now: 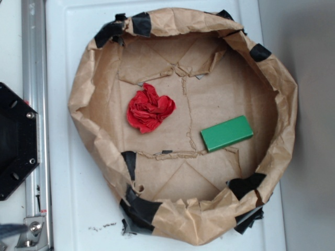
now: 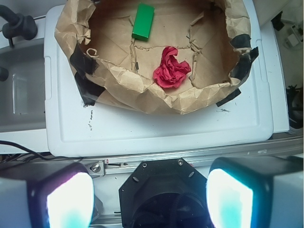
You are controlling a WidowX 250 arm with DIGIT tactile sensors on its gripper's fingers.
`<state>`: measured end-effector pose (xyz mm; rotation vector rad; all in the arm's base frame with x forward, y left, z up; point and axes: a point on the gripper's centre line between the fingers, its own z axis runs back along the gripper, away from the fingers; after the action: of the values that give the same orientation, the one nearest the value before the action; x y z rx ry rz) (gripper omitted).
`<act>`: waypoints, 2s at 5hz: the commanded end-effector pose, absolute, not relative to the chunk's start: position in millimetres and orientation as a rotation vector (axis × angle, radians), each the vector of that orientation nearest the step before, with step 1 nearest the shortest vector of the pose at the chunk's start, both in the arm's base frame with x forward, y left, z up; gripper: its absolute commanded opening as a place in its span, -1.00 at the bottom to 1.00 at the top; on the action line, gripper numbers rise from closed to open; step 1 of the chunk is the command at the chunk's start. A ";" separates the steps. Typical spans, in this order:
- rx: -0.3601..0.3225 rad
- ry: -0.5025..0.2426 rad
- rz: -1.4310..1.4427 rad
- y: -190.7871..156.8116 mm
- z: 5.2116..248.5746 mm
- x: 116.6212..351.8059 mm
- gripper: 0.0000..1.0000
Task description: Grab the red paper.
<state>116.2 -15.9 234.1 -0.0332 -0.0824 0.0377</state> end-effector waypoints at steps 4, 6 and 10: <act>-0.010 -0.091 -0.034 15.1 134.2 249.0 1.00; -0.010 -0.091 -0.034 15.1 134.2 249.0 1.00; 0.035 -0.140 -0.222 12.5 15.3 246.7 1.00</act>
<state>249.1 19.4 16.3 0.0347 -0.1439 -0.1811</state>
